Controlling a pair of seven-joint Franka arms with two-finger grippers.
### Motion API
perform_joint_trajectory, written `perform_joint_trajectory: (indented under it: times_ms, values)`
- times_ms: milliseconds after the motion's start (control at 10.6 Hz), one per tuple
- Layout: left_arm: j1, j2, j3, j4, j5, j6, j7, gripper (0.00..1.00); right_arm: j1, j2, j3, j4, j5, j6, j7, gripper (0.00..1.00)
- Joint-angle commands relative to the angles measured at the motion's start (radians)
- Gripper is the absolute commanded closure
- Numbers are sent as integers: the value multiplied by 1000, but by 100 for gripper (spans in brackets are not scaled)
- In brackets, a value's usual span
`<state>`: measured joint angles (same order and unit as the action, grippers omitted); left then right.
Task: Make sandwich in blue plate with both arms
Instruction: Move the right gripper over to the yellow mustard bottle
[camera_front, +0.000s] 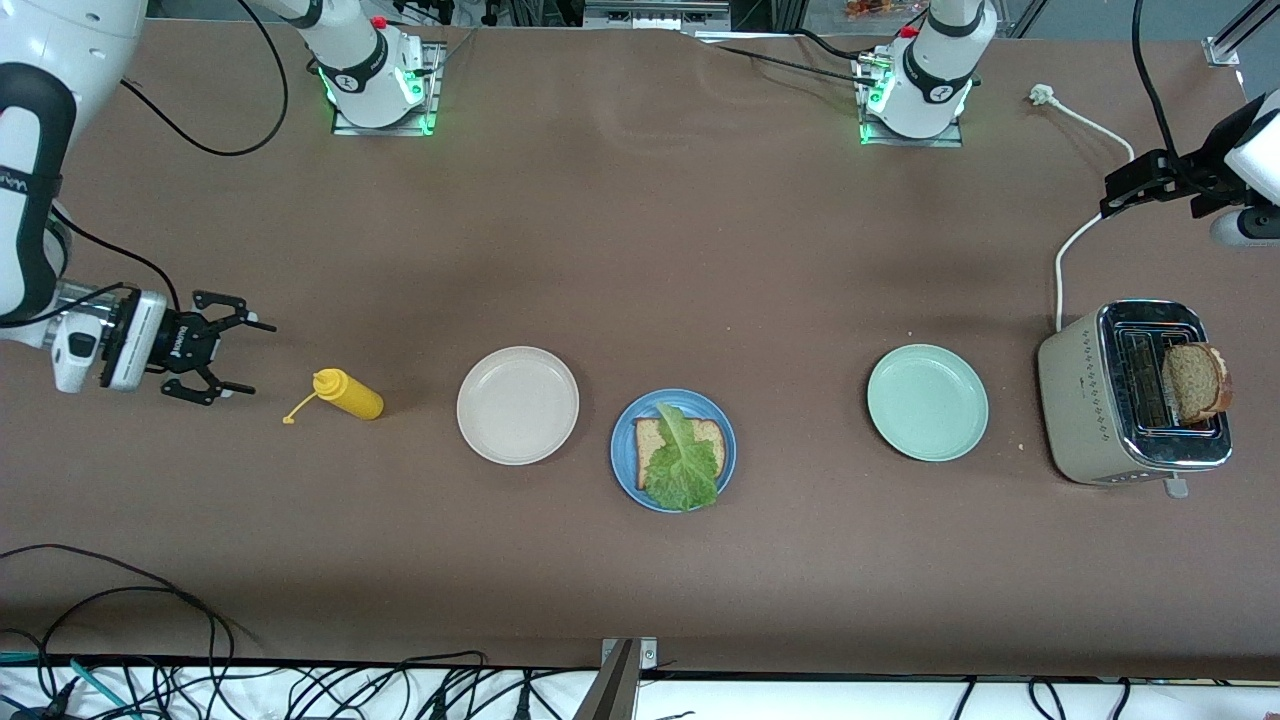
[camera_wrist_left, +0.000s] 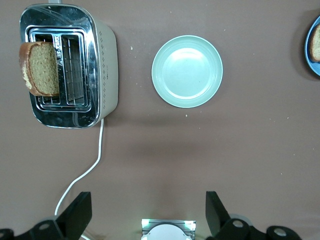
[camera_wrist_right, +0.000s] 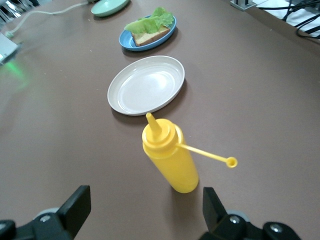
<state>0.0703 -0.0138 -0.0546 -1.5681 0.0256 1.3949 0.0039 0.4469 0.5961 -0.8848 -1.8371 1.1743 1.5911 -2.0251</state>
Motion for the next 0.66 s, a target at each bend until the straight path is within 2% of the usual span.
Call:
perform_joint_trajectory:
  times_ms: [0,282,565]
  values:
    - [5,9,-7,26,11,-19,-8,0,-161,20,139,18,25,-43,-92,1]
    - [3,9,-7,26,11,-19,-9,0,-261,51,249,18,56,-45,-148,1]
    - [3,9,-7,26,11,-19,-8,0,-272,105,273,19,122,-62,-233,1]
